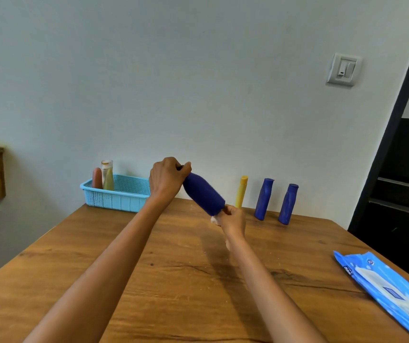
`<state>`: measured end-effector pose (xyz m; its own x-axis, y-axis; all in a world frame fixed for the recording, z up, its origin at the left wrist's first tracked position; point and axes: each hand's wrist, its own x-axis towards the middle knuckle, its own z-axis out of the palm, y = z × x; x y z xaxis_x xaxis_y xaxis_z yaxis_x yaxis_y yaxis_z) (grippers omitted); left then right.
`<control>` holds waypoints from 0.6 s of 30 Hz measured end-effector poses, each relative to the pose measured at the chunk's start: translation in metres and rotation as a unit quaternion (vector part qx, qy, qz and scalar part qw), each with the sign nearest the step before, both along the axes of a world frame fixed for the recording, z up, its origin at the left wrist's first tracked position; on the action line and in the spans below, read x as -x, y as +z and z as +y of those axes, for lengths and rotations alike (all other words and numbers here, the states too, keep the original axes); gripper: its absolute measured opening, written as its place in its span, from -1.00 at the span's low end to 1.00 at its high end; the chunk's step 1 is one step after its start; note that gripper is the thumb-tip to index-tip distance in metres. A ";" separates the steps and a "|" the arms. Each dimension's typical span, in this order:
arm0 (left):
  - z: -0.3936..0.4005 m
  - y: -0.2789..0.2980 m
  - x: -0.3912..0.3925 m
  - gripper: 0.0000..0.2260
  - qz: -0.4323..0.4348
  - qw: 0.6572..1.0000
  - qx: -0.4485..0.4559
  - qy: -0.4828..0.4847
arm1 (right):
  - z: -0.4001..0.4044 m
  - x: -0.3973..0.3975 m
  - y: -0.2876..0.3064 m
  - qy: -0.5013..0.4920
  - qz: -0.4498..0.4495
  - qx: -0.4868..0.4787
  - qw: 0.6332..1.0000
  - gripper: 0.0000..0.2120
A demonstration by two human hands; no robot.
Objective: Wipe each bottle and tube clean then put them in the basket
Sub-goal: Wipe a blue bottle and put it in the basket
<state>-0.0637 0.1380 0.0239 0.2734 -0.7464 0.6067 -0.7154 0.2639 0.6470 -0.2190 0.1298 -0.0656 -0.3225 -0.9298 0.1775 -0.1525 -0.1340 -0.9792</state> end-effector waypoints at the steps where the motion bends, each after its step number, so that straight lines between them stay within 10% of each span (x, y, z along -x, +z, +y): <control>1: 0.002 0.001 0.003 -0.77 -0.003 1.000 0.008 0.003 | 0.001 -0.001 0.001 0.001 -0.060 -0.013 0.998 -0.86; 9: 0.008 -0.010 0.019 -0.72 0.003 0.999 0.037 -0.003 | 0.004 -0.005 0.006 0.051 -0.382 -0.099 0.917 -0.76; 18: 0.011 -0.020 0.039 -0.73 -0.056 0.997 0.043 -0.024 | -0.002 -0.006 0.002 -0.012 -0.419 -0.088 0.904 -0.75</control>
